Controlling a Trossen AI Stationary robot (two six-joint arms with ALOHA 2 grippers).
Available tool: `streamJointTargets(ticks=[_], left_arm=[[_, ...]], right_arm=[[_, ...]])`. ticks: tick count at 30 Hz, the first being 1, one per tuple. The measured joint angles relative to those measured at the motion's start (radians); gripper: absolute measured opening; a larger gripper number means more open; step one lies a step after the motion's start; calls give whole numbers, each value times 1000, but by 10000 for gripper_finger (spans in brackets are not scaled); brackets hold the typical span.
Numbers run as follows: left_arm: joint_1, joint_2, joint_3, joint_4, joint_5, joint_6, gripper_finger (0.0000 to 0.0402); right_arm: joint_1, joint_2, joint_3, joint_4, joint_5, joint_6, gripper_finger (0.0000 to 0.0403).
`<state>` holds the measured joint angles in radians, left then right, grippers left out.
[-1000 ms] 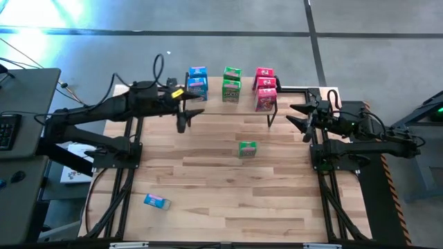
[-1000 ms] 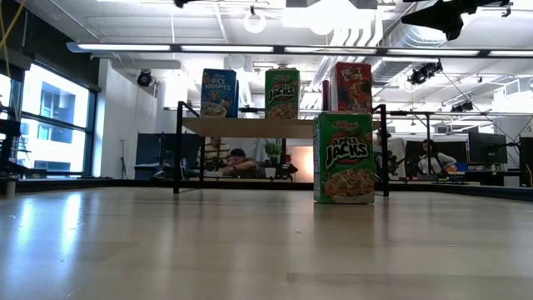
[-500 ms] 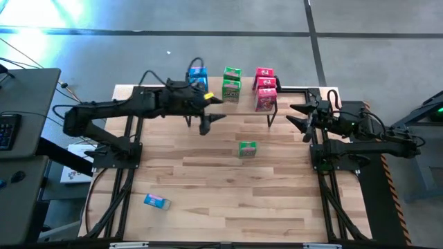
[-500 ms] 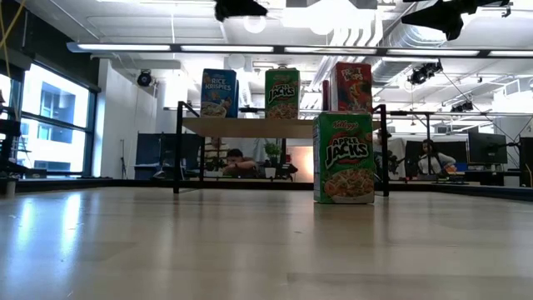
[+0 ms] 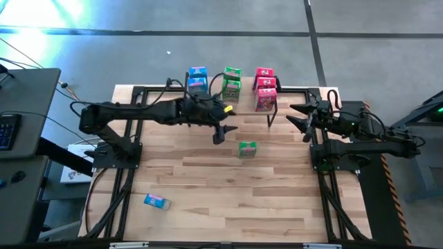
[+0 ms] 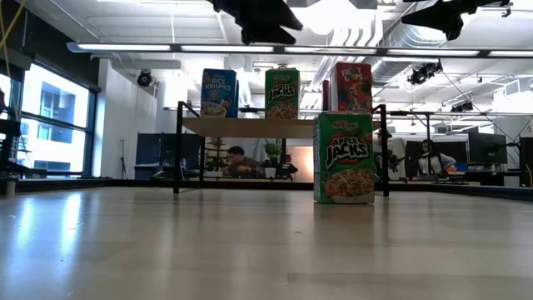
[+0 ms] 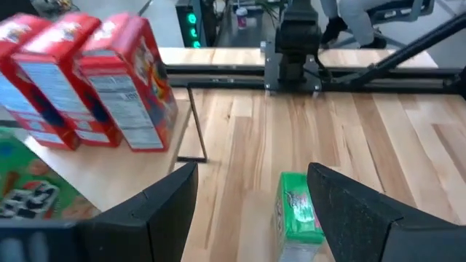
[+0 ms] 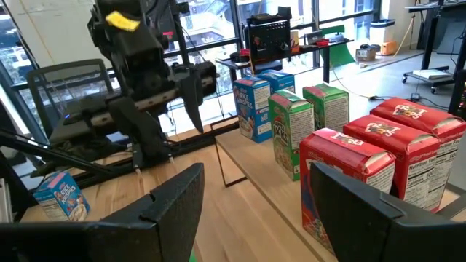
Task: Stack cereal on shelf
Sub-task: Put the green cereal box aligned with the other green cereal boxes on the shelf
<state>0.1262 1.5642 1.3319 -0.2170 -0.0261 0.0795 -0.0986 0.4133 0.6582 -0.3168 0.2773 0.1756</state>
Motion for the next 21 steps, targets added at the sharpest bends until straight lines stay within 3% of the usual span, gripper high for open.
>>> streamJointTargets(ticks=[21], left_arm=[[-23,202,-1,84,89,-131,262]], right_arm=[[0,0,0,-7,0,0,242]])
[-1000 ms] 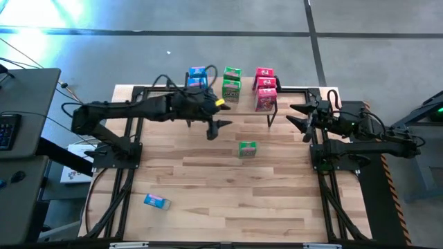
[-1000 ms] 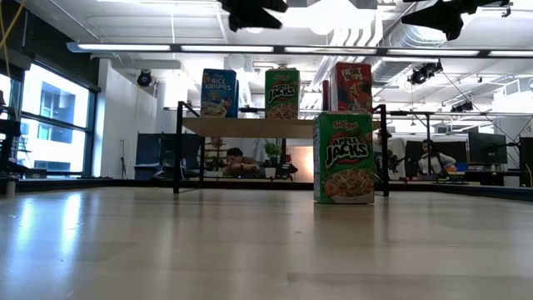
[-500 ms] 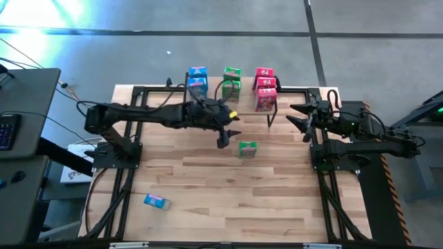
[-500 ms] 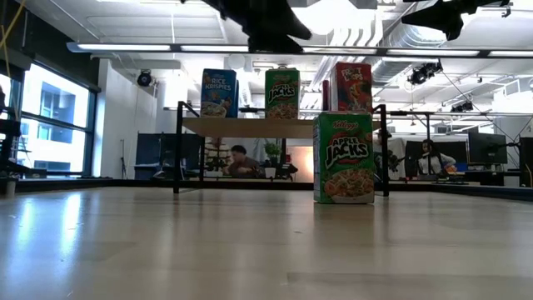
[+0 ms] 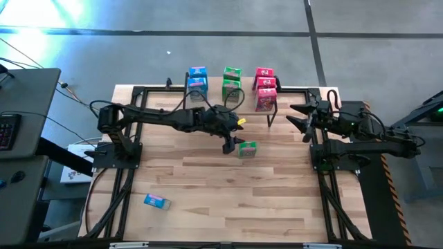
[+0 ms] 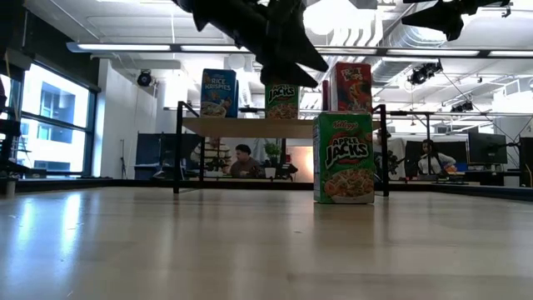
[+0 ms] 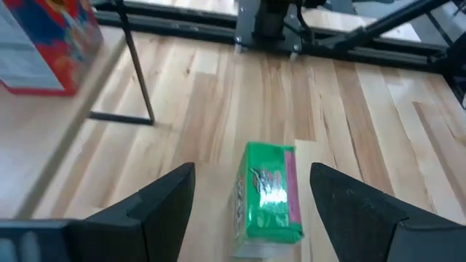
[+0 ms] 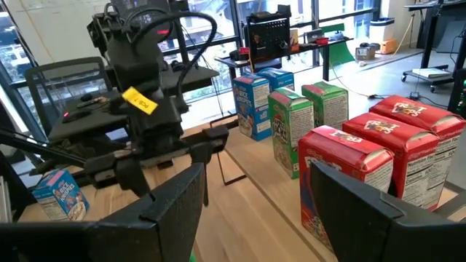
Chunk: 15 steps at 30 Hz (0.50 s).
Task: Stack cereal on shelf
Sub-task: Put the green cereal box aligned with the other green cereal boxes on the shelf
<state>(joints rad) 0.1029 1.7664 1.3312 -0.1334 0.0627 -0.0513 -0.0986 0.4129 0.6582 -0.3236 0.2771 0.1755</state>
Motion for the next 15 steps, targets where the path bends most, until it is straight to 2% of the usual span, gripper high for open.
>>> streamJointTargets(ticks=[7,15], left_arm=[[-22,41,0,7,5,4,300],[-48,97,0,18,-2,26,305]], right_arm=[[0,0,0,-2,0,0,242],[0,0,0,-9,0,0,242]])
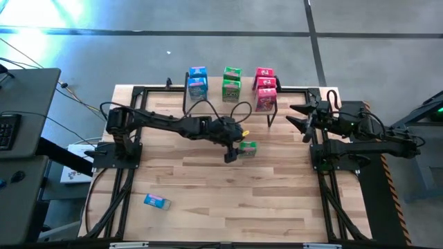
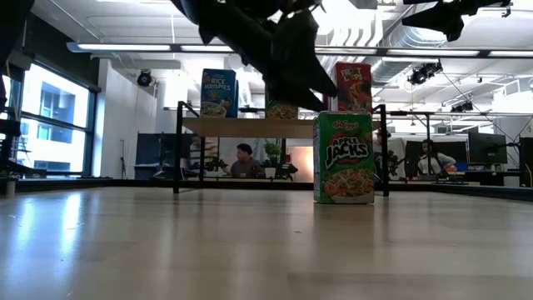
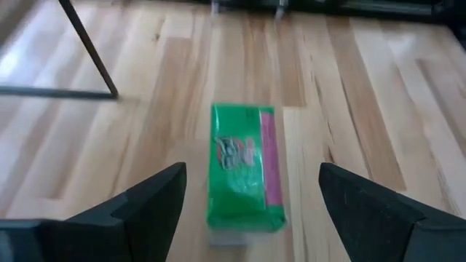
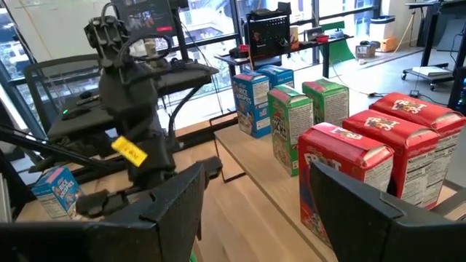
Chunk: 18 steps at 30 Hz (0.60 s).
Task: Stack cereal on shelf
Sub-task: Put the green cereal box aligned with the other green cereal boxes on the shelf
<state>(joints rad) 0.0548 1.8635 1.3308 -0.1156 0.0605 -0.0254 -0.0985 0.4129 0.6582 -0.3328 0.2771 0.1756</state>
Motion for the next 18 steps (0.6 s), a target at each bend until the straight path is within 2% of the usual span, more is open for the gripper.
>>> streamJointTargets(ticks=[6,12,18], left_arm=[[-15,26,0,-3,-5,-2,305],[-26,48,-1,8,-54,36,305],[-26,60,0,16,-54,37,285]], right_arm=[[0,0,0,0,0,0,242],[0,0,0,0,0,0,242],[0,0,0,0,0,0,242]])
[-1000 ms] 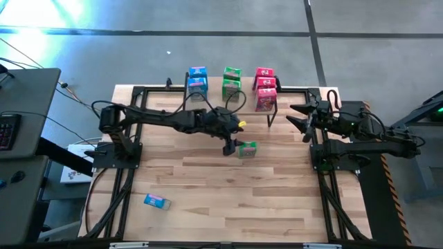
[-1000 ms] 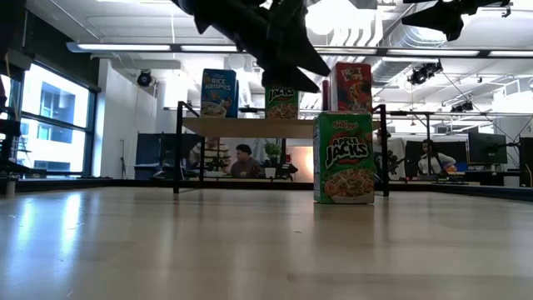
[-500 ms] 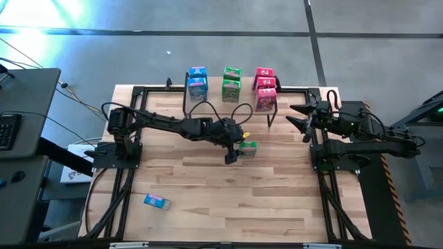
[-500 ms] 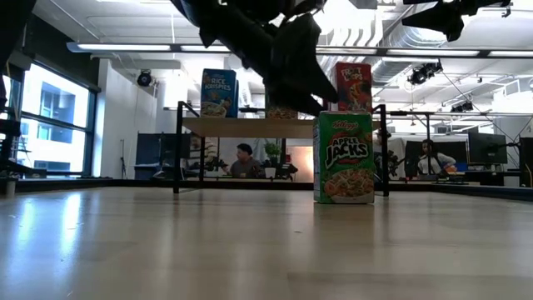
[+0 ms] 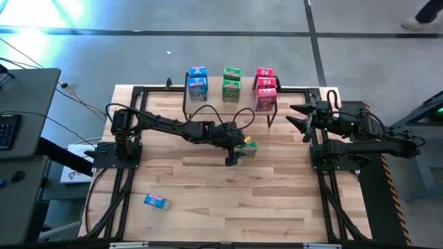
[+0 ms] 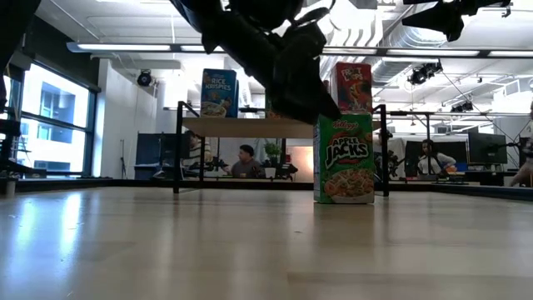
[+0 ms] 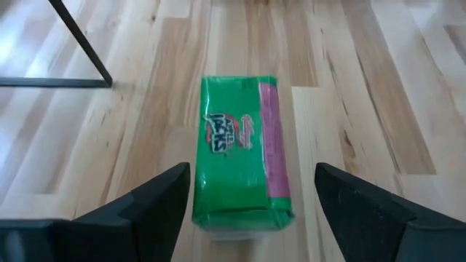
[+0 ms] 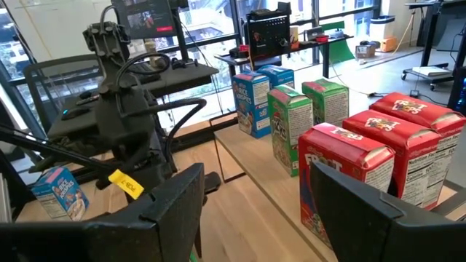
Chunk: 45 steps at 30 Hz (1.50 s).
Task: Stack cereal on shelf
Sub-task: Put the green cereal box aligned with the other green cereal boxes on the shelf
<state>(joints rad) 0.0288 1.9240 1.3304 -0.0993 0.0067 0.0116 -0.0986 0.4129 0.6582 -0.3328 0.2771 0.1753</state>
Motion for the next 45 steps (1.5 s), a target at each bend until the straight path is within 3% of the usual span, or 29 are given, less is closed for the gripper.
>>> streamJointTargets(ticks=[20,28,45], left_arm=[[-3,11,1,0,9,26,145],[-3,-7,0,-29,8,7,139],[78,-292,0,-276,7,30,139]], right_arm=[[0,0,0,0,0,0,242],[0,0,0,0,0,0,242],[0,0,0,-15,0,0,242]])
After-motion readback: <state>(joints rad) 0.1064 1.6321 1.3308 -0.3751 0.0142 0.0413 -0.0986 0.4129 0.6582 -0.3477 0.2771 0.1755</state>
